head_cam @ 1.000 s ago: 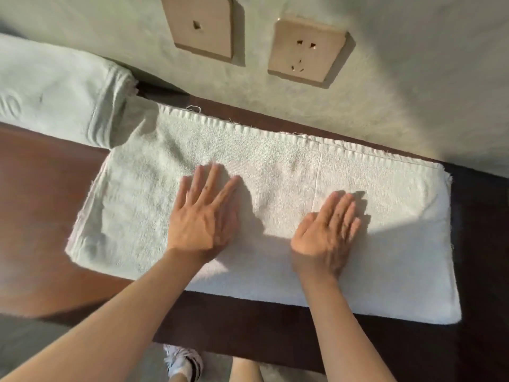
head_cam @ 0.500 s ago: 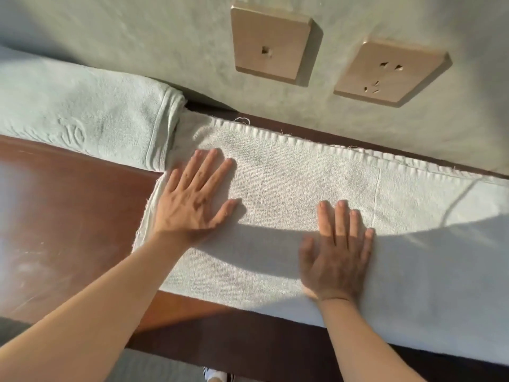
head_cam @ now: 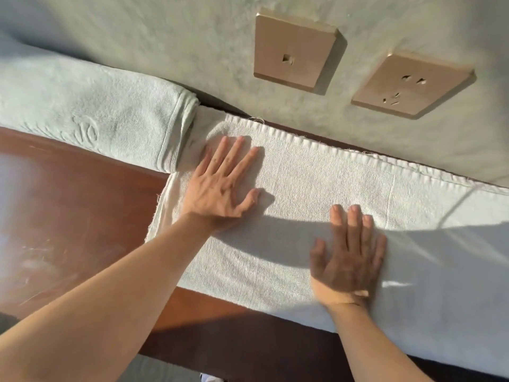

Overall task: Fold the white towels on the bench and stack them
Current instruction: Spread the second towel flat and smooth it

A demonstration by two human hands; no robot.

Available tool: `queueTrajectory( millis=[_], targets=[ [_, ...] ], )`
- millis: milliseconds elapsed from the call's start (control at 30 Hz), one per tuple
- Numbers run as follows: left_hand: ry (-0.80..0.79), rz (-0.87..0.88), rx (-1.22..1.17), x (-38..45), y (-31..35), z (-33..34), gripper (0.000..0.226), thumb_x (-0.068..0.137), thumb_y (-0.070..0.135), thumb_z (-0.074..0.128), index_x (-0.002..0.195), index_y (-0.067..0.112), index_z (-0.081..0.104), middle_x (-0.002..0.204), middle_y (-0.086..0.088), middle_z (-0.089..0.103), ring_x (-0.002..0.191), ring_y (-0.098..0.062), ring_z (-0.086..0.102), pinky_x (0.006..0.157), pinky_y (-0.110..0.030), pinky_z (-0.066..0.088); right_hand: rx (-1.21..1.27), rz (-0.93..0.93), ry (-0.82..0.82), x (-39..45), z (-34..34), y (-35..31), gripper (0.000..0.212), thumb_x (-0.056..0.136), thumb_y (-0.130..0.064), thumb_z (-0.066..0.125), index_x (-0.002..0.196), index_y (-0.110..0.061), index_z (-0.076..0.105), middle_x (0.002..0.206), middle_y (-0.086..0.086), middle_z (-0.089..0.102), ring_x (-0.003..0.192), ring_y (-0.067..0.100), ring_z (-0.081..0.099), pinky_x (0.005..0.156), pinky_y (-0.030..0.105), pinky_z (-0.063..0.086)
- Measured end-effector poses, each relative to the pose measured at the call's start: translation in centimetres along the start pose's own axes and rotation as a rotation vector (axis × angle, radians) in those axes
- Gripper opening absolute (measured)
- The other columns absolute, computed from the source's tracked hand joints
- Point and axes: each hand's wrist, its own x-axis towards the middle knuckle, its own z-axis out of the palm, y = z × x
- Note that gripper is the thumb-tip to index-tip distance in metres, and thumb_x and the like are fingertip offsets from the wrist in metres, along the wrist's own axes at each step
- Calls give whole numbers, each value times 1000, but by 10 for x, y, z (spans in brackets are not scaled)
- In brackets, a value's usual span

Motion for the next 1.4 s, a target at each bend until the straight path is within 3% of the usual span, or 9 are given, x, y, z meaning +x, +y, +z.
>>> queueTrajectory(
  millis=[133, 333, 567, 733, 967, 1067, 1200, 1300, 1400],
  targets=[
    [-21, -29, -18, 1, -4, -2, 84, 90, 79, 10, 161, 36, -6, 168, 3, -13, 155, -21, -14, 121, -43, 18, 8, -8, -40, -1, -3, 4, 64, 96, -49, 31, 154, -24, 43, 161, 6, 37, 151, 31, 29, 120, 58, 22],
    [-30, 33, 51, -32, -7, -3, 80, 95, 78, 9, 161, 36, -6, 170, 0, -9, 155, -23, -16, 126, -46, -10, 10, -1, -221, -18, -10, 23, 68, 97, -54, 24, 161, -34, 14, 170, -1, 10, 157, 24, 7, 125, 54, 7],
    [-56, -16, -21, -111, -11, 5, 74, 99, 67, 17, 162, 33, -3, 170, 5, -6, 156, -25, -12, 127, -48, -2, -39, 14, -293, -71, -29, 55, 70, 97, -53, 24, 162, -32, 10, 170, -1, 6, 157, 24, 6, 124, 56, 10],
    [112, 0, -61, -95, 29, -5, 69, 104, 57, 20, 160, 17, 25, 170, -8, 9, 157, -31, -2, 127, -51, 2, -41, 44, -298, -75, -29, 38, 72, 97, -53, 23, 162, -28, 11, 170, 1, 7, 156, 27, 8, 123, 58, 10],
    [-20, -34, 48, -66, 18, 9, 73, 97, 71, 6, 160, 39, -7, 168, 5, -10, 156, -23, -13, 123, -40, -20, -24, 0, -383, -62, -26, 32, 67, 99, -61, 9, 159, -38, -11, 168, -6, -17, 154, 18, -20, 124, 54, -7],
    [-33, -68, 60, -65, 16, 3, 74, 94, 71, 4, 160, 39, -7, 169, 1, -10, 156, -26, -14, 125, -47, -12, 126, 10, -368, -59, -28, 24, 68, 101, -59, 17, 161, -36, -4, 169, -5, -14, 154, 15, -19, 124, 49, -10],
    [-5, 3, -32, -69, 61, -6, 77, 93, 61, 11, 162, 29, 5, 170, -4, -7, 155, -28, -16, 125, -46, -11, 438, 179, -218, -41, -36, 40, 65, 102, -42, 34, 162, -25, 16, 170, -1, 2, 156, 15, -3, 127, 47, 9],
    [-4, 234, -48, -72, 131, 10, 70, 99, 57, 13, 162, 31, 0, 170, -3, -9, 155, -24, -16, 126, -46, -9, 241, 142, -159, -19, -33, 70, 61, 103, -33, 44, 160, -25, 25, 170, 4, 9, 157, 23, 4, 127, 46, 3],
    [-27, 272, 0, -71, 164, 31, 67, 101, 65, 3, 161, 38, -7, 170, 4, -12, 155, -20, -17, 126, -47, -8, 109, 67, -295, -6, -25, 104, 63, 102, -52, 30, 161, -37, 14, 170, -3, 0, 157, 19, -4, 125, 44, -10]
  ],
)
